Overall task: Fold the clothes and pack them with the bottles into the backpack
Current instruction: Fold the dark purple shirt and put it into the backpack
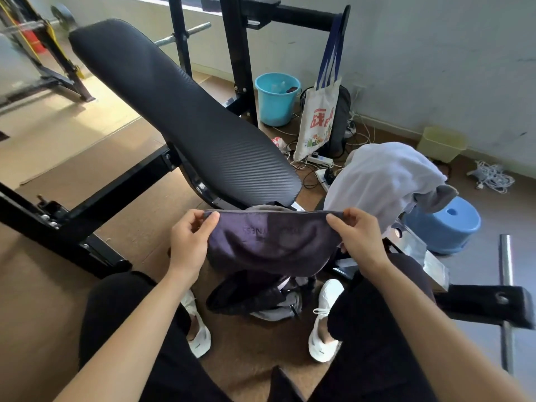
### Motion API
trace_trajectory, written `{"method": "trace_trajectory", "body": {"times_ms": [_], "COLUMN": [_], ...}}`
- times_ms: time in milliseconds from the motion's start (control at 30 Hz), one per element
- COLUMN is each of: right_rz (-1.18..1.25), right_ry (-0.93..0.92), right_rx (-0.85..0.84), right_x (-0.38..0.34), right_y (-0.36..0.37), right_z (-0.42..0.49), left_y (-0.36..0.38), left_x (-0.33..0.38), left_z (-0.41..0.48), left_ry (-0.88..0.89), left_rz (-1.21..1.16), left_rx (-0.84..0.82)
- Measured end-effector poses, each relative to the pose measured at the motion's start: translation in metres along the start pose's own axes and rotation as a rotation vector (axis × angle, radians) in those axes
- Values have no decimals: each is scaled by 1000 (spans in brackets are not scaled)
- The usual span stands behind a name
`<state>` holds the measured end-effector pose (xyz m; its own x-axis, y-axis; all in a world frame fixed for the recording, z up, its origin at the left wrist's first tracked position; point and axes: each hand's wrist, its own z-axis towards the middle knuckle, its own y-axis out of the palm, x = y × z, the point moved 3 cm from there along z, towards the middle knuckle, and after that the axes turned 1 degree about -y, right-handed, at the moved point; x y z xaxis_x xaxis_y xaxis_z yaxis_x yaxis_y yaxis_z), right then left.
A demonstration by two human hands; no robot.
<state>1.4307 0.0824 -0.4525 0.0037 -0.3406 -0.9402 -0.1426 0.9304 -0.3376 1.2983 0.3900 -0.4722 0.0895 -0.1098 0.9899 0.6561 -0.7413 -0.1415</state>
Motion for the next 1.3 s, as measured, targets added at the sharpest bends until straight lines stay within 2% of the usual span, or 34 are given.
{"method": "trace_trajectory", "body": {"times_ms": [167, 333, 500, 600, 767, 933, 1033, 1133, 1200, 1300], "right_rz": [244, 269, 476, 356, -8, -154, -164, -76, -32, 16], "right_ry": [19, -21, 110, 22, -296, -309, -249, -219, -243, -269], "right_rx": [-206, -432, -489, -472, -361, -631, -582, -464, -403, -342], "right_x": [-26, -27, -3, 7, 1, -11, -15, -19, -26, -36], "right_y": [33, 63, 72, 75, 67, 60, 53, 43, 36, 29], "right_z": [-35, -56, -64, -69, -58, -49, -44, -43, -43, -45], "left_y": [38, 63, 66, 64, 64, 70, 71, 72, 73, 76], "left_x": [12, 6, -11, -16, -13, -4, -5, -17, -30, -47], "left_z": [-39, -63, -74, -70, -57, -61, -61, -61, -63, -65], "left_ry": [55, 167, 51, 89, 66, 108, 100, 164, 223, 207], "left_rz": [-3, 36, -62, 41, -15, -136, -144, 17, 156, 234], "left_rx": [-107, -353, -456, -466, -469, -547, -580, -613, -504, -364]}}
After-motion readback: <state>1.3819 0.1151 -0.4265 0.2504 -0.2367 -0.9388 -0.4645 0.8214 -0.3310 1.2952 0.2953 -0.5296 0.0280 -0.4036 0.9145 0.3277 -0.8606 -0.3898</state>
